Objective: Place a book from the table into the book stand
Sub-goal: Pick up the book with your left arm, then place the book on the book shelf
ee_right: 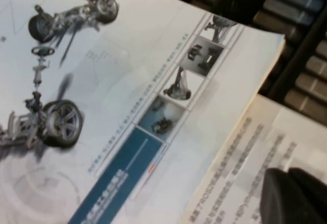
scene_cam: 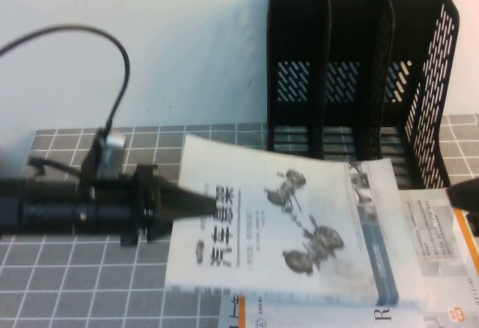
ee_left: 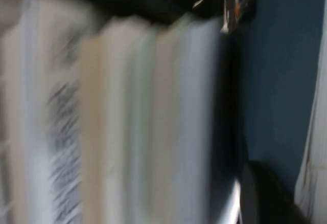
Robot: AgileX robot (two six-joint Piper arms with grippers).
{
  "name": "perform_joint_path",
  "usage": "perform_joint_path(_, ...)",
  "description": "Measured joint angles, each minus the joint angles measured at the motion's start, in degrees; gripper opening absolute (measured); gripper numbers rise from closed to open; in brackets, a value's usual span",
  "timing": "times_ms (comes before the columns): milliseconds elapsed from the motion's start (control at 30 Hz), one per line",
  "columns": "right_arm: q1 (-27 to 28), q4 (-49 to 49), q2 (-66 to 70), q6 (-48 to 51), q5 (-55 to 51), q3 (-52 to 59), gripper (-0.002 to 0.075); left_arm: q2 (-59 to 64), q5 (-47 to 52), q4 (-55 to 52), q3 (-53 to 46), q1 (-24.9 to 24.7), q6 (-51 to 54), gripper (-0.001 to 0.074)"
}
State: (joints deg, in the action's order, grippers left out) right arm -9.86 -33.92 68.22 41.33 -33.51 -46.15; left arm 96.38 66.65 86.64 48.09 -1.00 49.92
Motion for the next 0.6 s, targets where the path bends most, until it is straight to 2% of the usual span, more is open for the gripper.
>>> perform_joint_path(233,0.00,6.80,-4.38,-4.09,-1.51,-2.39,-0.0003,-4.06,-1.88,-5.93,18.61,0.06,-11.19,0.0111)
perform_joint_path(467,0.00,8.90,-4.56,-5.14,-3.76,-2.39,-0.0003,-3.08,-3.40,-24.74,41.90,0.06,-28.88,0.0111)
perform_joint_path(600,0.00,9.04,-4.56,-5.27,-3.78,-2.39,-0.0003,-0.94,-2.18,-29.77,53.49,0.27,-36.13,0.0111)
